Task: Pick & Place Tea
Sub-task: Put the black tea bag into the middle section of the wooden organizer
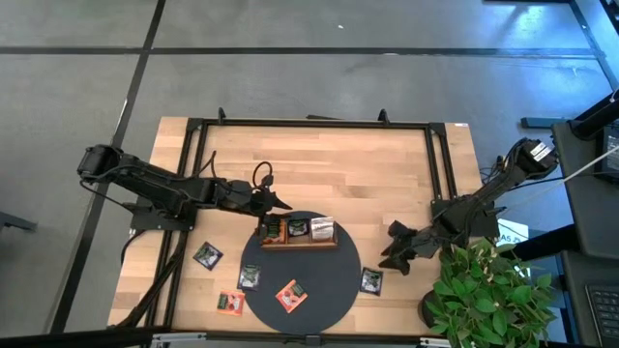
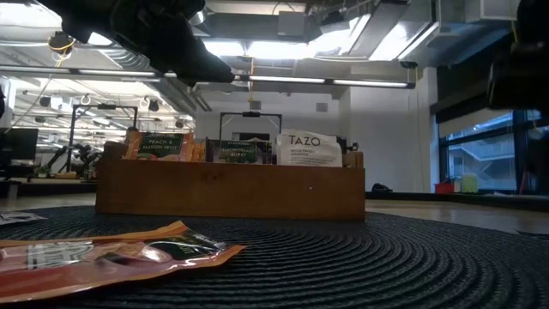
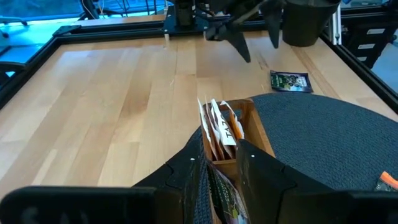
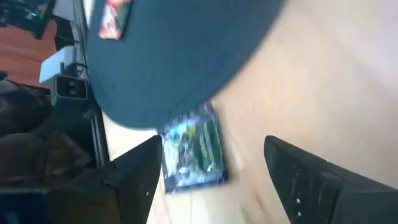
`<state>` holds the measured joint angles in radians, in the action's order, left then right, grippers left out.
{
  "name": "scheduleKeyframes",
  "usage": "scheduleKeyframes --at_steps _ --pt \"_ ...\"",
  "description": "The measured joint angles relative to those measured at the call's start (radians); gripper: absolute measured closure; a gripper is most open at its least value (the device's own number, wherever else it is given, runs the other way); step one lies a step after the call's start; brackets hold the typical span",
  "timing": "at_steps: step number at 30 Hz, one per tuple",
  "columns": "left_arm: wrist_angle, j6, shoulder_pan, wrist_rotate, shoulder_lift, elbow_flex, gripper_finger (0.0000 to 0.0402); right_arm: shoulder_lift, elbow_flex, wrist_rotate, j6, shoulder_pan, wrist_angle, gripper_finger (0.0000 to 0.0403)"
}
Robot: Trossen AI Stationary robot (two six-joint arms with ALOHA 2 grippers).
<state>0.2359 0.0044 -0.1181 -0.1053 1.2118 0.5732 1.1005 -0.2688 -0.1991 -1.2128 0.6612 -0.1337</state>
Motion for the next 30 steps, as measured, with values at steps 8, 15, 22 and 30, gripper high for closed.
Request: scheduleKeyframes --at_steps 8,15,22,30 --pt "0.000 0.000 0.000 0.001 0.000 0.000 0.0302 0.112 0.000 0.052 -0.160 0.031 -0.082 0.0121" --pt "-0.001 0.000 0.000 -0.004 0.000 0.000 0.0302 0.200 -0.013 0.096 -0.257 0.031 -0.096 0.0121" --pt "-0.004 0.000 0.000 -0.005 0.000 0.000 0.0302 0.250 -0.052 0.128 -0.251 0.031 -0.115 0.0121" --pt "-0.009 0.000 0.000 -0.006 0.000 0.000 0.0302 0.329 -0.064 0.156 -0.250 0.031 -0.144 0.0121"
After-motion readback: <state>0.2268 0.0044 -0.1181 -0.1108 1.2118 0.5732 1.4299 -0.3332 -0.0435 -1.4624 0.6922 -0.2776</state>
